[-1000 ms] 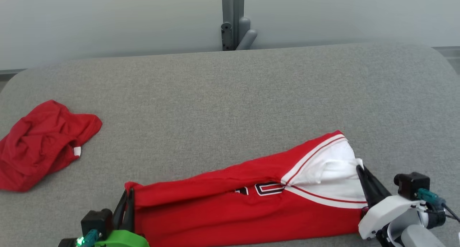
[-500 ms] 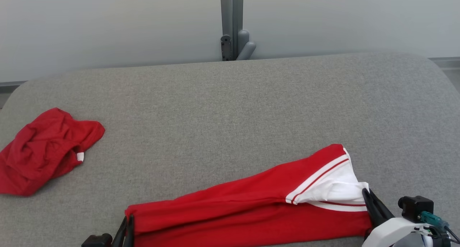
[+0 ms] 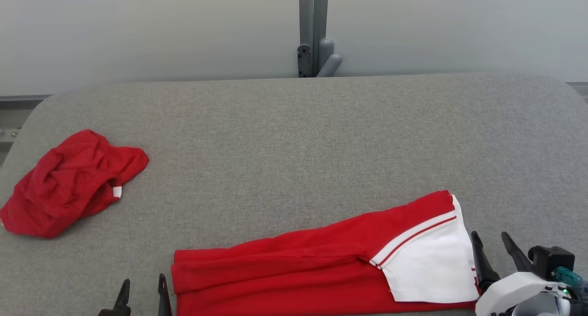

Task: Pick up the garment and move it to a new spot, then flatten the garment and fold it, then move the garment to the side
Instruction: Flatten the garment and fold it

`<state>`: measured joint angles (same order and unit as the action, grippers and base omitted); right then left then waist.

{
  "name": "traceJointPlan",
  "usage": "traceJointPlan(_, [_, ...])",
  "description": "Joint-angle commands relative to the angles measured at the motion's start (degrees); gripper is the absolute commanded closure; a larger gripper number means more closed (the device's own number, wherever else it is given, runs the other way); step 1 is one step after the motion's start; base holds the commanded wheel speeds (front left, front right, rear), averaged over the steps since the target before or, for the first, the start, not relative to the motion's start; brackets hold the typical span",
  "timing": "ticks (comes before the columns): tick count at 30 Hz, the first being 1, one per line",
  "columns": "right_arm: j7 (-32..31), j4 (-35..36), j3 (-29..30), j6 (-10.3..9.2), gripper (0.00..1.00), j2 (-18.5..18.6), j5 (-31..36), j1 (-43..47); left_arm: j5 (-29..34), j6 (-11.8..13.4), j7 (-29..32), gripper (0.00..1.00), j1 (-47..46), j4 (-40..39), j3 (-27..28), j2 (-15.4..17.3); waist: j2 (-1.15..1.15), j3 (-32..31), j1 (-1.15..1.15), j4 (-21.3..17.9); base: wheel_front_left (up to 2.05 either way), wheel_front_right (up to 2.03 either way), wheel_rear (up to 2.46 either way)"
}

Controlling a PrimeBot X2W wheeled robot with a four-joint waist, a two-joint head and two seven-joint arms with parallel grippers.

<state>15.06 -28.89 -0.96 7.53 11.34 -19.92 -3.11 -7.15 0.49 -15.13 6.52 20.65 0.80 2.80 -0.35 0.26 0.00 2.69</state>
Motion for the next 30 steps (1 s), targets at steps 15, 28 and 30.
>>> traceJointPlan(15, [-10.2,-22.2,-5.3,-0.03,0.00,-2.2,0.5,-9.6,0.3,0.6,0.0,0.00,-0.5,0.8,-1.6,0.2,0.35,1.6,0.00,4.6,0.00,0.00,0.00])
traceJointPlan(28, [-7.4,-20.5,-16.4,-0.05,1.00,-0.4,-9.8,-10.4,0.0,0.7,0.0,0.00,-1.5,1.2,-2.3,0.2,0.35,2.6,0.00,4.5,0.00,0.00,0.00])
traceJointPlan(30, [-5.0,-22.0,-14.4,-0.26,1.00,1.3,-10.4,-11.4,0.0,0.7,0.0,0.00,-1.6,1.2,-2.5,0.2,0.35,2.7,0.00,4.4,0.00,0.00,0.00])
